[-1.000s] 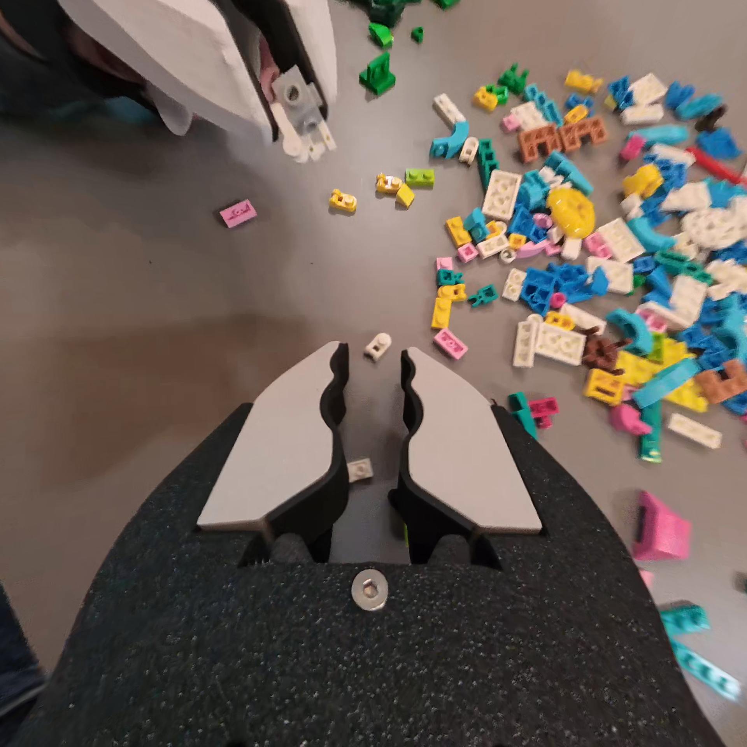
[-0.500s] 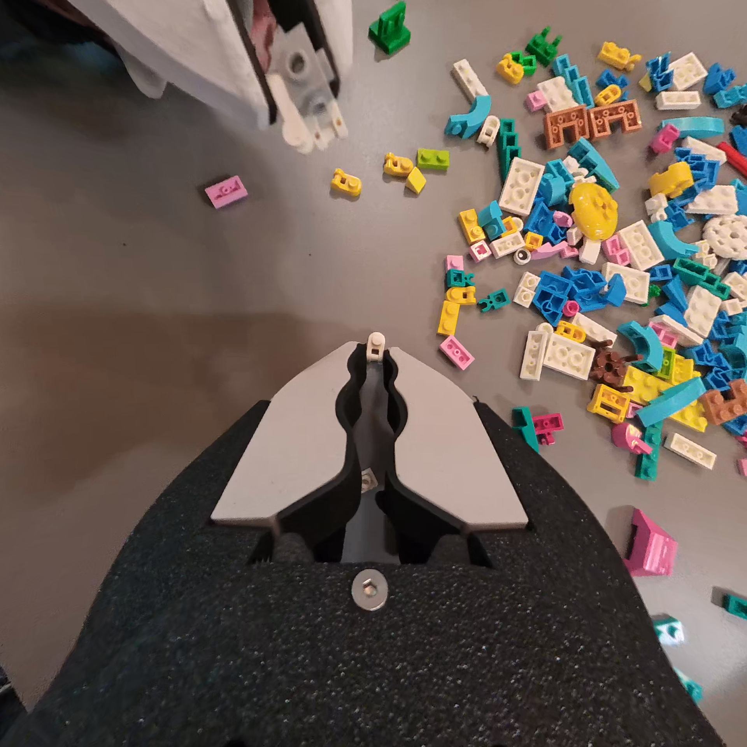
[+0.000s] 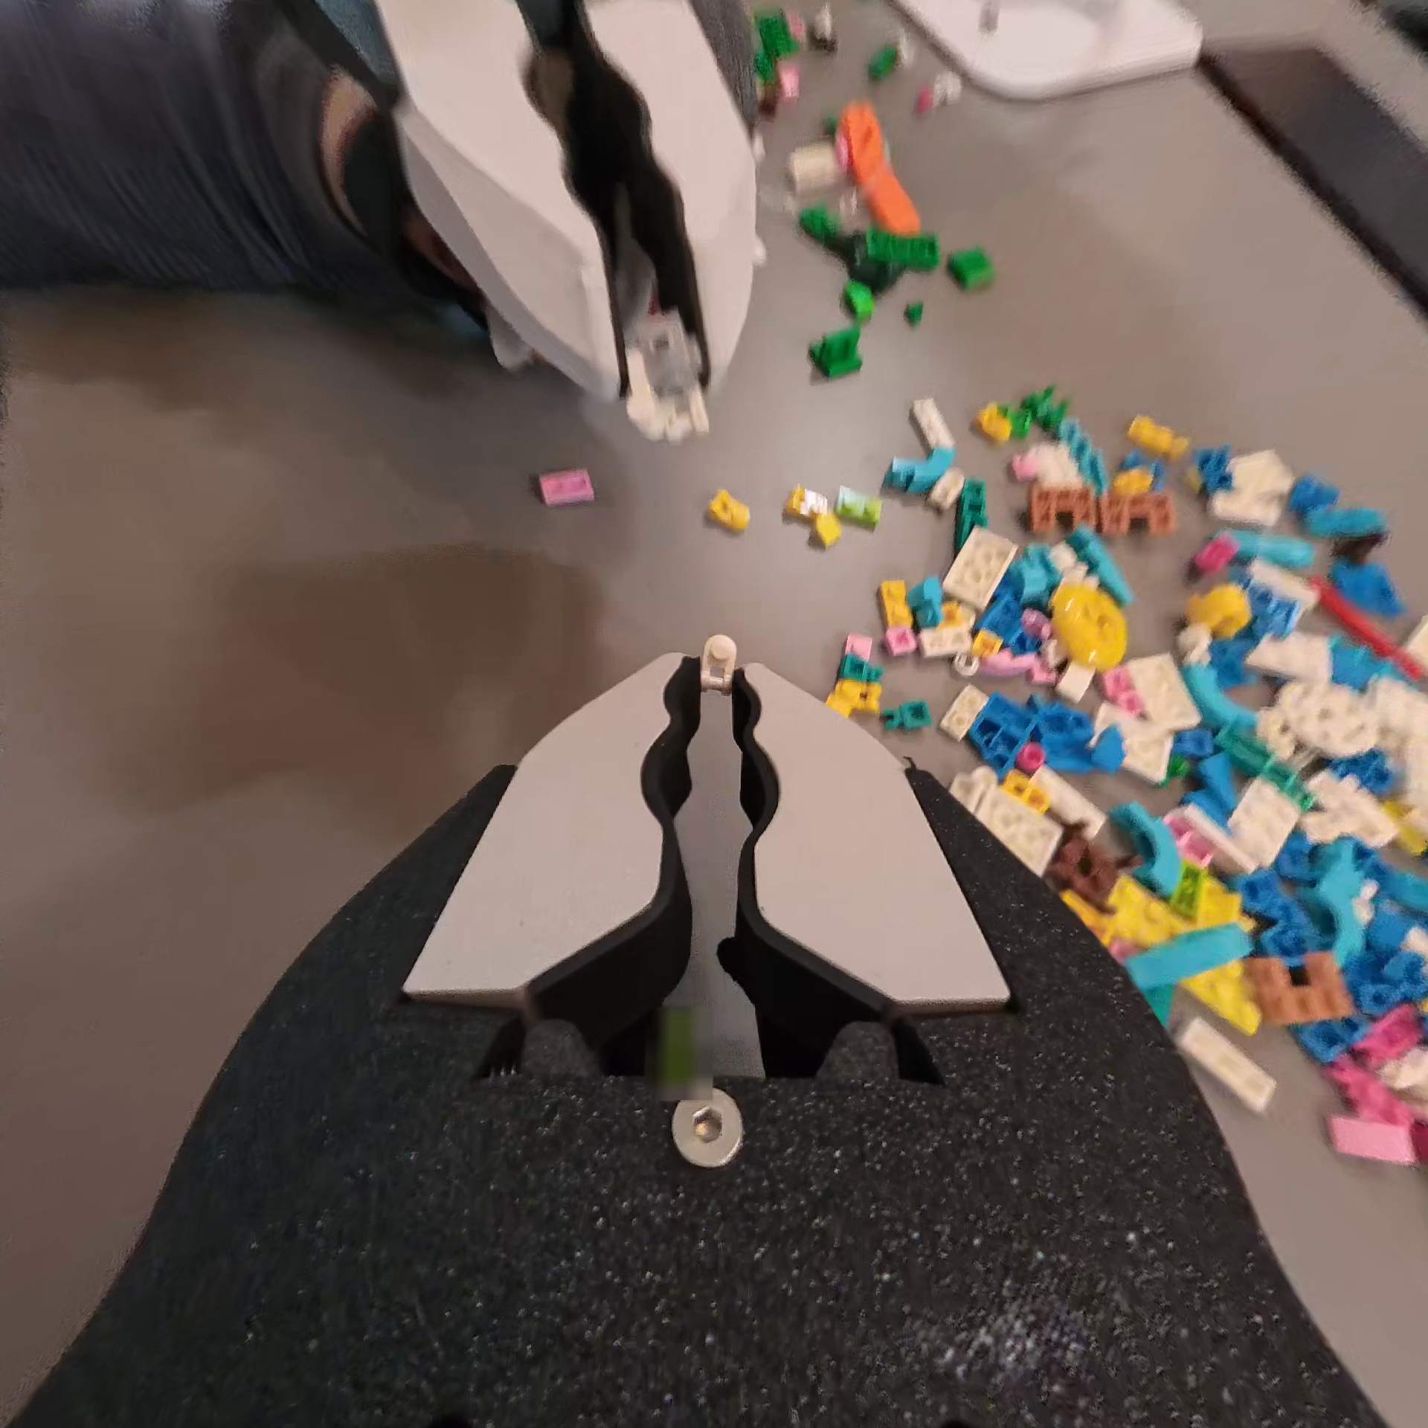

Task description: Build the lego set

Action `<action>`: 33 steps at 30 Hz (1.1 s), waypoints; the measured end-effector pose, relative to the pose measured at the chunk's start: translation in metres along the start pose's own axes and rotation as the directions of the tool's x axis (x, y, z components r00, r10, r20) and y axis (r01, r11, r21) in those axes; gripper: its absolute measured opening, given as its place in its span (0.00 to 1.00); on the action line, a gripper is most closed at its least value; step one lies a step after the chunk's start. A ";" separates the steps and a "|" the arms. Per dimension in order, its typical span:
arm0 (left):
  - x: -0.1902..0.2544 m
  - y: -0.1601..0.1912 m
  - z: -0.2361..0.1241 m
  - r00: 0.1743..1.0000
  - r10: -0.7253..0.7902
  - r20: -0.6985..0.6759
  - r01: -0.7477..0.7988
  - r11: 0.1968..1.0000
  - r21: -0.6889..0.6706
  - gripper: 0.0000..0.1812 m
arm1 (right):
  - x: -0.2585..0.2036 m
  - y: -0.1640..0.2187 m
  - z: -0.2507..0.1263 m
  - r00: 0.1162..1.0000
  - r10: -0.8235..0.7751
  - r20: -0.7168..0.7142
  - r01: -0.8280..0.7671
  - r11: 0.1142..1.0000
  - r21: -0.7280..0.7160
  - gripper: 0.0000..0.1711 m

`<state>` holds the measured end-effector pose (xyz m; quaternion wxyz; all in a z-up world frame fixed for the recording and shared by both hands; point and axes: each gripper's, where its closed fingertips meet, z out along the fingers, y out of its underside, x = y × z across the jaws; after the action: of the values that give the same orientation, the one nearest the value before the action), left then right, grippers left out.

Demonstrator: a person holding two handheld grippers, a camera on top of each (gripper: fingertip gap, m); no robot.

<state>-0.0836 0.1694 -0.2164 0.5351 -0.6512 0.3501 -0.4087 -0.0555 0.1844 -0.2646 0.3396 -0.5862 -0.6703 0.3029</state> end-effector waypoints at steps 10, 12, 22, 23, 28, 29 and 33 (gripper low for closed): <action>0.012 -0.020 0.001 0.990 -0.096 -0.100 0.111 0.981 0.160 0.08 | -0.015 -0.082 -0.039 0.959 -0.197 0.205 0.156 0.967 0.200 0.04; 0.014 -0.025 0.001 0.985 -0.124 -0.122 0.146 0.970 0.195 0.08 | -0.016 -0.085 -0.036 0.951 -0.219 0.219 0.187 0.969 0.158 0.04; 0.012 -0.026 0.006 0.968 -0.214 -0.131 0.239 0.945 0.223 0.08 | -0.011 -0.079 -0.032 0.930 -0.222 0.293 0.249 0.967 -0.056 0.04; 0.012 -0.026 0.006 0.967 -0.219 -0.134 0.244 0.944 0.222 0.08 | -0.010 -0.078 -0.031 0.929 -0.228 0.293 0.258 0.964 -0.068 0.04; 0.011 -0.024 0.006 0.964 -0.228 -0.135 0.253 0.944 0.213 0.08 | -0.009 -0.080 -0.029 0.925 -0.232 0.301 0.269 0.959 -0.089 0.04; 0.011 -0.024 0.007 0.965 -0.228 -0.132 0.252 0.944 0.212 0.08 | -0.009 -0.080 -0.029 0.926 -0.231 0.299 0.270 0.958 -0.094 0.04; 0.011 -0.023 0.007 0.966 -0.226 -0.125 0.248 0.946 0.208 0.08 | -0.009 -0.078 -0.027 0.927 -0.225 0.301 0.268 0.957 -0.110 0.04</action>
<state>-0.0721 0.1669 -0.1924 0.5332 -0.6035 0.2476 -0.5387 -0.0785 0.1656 -0.1869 0.2302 -0.4710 -0.8013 0.2882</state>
